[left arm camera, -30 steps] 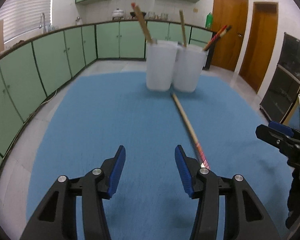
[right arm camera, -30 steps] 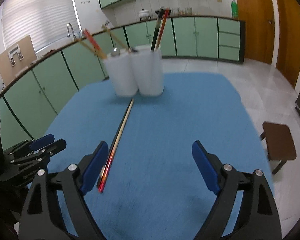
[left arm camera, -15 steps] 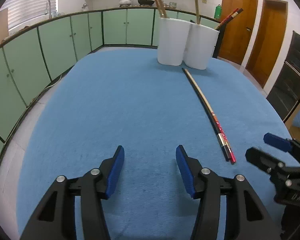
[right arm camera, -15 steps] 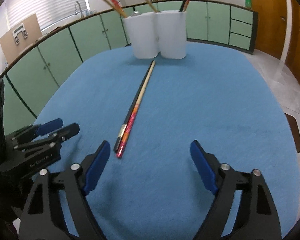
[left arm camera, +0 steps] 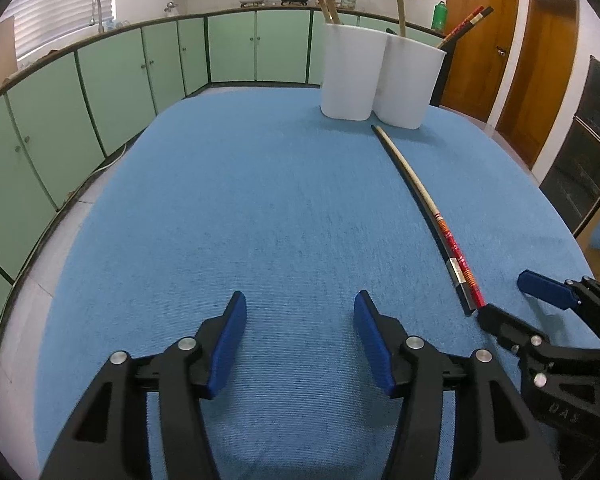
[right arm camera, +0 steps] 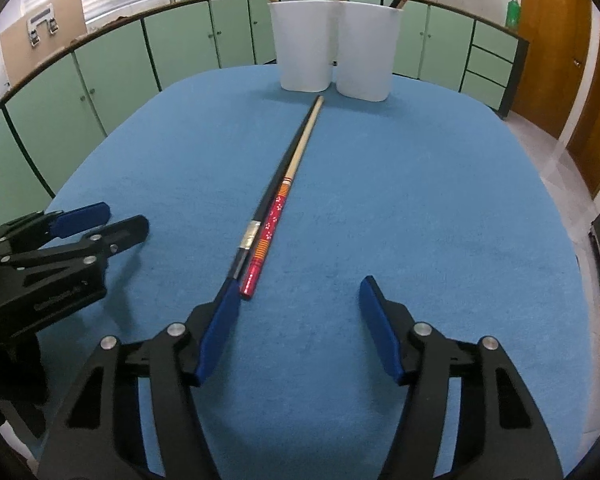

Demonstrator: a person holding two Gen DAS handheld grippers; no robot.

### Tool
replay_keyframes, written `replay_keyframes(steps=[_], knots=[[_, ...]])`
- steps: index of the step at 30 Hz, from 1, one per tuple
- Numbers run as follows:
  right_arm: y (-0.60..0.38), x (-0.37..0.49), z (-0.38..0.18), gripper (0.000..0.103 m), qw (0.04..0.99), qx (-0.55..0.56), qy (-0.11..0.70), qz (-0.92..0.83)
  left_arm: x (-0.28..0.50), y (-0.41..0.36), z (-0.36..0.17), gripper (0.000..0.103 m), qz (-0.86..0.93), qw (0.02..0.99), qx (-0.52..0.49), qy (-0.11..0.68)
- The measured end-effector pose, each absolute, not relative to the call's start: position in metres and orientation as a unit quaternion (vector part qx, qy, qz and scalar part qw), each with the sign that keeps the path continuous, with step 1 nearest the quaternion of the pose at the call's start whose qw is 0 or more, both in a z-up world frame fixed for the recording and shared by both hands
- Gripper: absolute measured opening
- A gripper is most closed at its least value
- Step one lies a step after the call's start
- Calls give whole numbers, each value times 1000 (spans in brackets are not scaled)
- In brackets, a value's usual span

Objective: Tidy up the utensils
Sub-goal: 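Move both open tools back toward the last two chopsticks, then grasp the red-patterned chopstick with the right tool while the left grasps the black one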

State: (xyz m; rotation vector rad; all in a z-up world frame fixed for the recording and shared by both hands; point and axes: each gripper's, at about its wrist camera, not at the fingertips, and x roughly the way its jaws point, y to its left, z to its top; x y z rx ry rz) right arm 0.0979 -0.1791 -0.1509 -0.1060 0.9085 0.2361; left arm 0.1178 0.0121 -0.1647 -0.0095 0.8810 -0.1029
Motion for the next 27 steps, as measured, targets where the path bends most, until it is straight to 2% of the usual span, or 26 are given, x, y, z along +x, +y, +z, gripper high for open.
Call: replay_keyframes(steps=[7,13,17,18,20,23,27], knots=[[-200,94,-150,60,893,-12,435,118,119,11,-165,57,-49,903,-2,426],[-191,91,-151,49,891,-12,433,134,118,13,-165,57,-49,903,-4,426],[-186,93,-152,36,892,-21,433,129,118,11,-166,57,-48,903,1,426],[-184,92,-151,28,892,-24,433,130,118,11,-166,57,-48,903,1,426],[-180,92,-152,22,892,-35,432,130,118,11,-166,57,-48,903,1,426],[-177,93,-152,6,891,-41,431,134,118,9,-166,57,-46,903,5,427],[-185,94,-150,5,892,-20,431,133,118,5,-165,57,-50,903,5,427]])
